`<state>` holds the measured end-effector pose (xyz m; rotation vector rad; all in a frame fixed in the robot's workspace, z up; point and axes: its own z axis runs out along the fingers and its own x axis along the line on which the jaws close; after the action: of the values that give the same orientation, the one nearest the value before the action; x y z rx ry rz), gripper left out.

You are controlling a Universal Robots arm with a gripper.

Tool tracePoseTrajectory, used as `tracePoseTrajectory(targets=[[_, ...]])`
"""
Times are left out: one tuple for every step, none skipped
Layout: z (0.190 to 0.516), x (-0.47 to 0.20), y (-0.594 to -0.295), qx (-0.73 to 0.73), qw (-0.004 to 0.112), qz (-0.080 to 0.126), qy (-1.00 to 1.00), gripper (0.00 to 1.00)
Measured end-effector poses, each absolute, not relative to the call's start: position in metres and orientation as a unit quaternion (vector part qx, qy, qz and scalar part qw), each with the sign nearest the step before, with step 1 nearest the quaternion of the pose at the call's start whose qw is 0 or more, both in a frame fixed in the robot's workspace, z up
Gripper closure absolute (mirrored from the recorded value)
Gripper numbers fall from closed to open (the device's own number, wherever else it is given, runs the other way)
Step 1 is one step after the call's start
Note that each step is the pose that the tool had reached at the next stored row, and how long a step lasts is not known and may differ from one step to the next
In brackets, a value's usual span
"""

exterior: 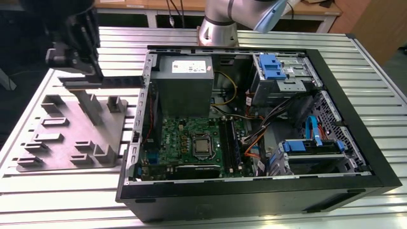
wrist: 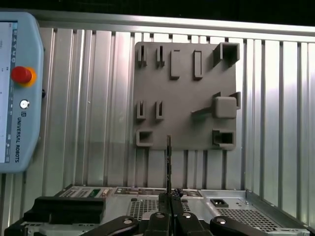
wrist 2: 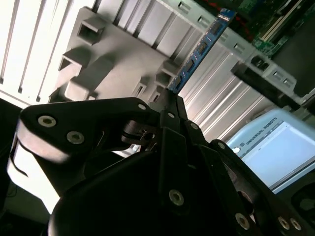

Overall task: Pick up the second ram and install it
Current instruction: 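Pick up the second ram and move it above second insertion slot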

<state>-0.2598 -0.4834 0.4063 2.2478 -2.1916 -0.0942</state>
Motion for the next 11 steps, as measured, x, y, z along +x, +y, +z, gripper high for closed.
tracePoseTrajectory(targets=[[0.406, -0.255, -0.483, 0.716, 0.000, -0.030, -0.698, 0.88], [0.406, -0.251, -0.483, 0.716, 0.000, -0.030, -0.698, 0.88], [0.406, -0.246, -0.483, 0.716, 0.000, -0.030, -0.698, 0.88], [0.406, -0.242, -0.483, 0.716, 0.000, -0.030, -0.698, 0.88], [0.406, -0.237, -0.483, 0.716, 0.000, -0.030, -0.698, 0.88], [0.406, -0.233, -0.483, 0.716, 0.000, -0.030, -0.698, 0.88], [0.406, -0.228, -0.483, 0.716, 0.000, -0.030, -0.698, 0.88], [0.406, -0.223, -0.483, 0.716, 0.000, -0.030, -0.698, 0.88], [0.406, -0.219, -0.483, 0.716, 0.000, -0.030, -0.698, 0.88], [0.406, -0.214, -0.483, 0.716, 0.000, -0.030, -0.698, 0.88], [0.406, -0.210, -0.483, 0.716, 0.000, -0.030, -0.698, 0.88]])
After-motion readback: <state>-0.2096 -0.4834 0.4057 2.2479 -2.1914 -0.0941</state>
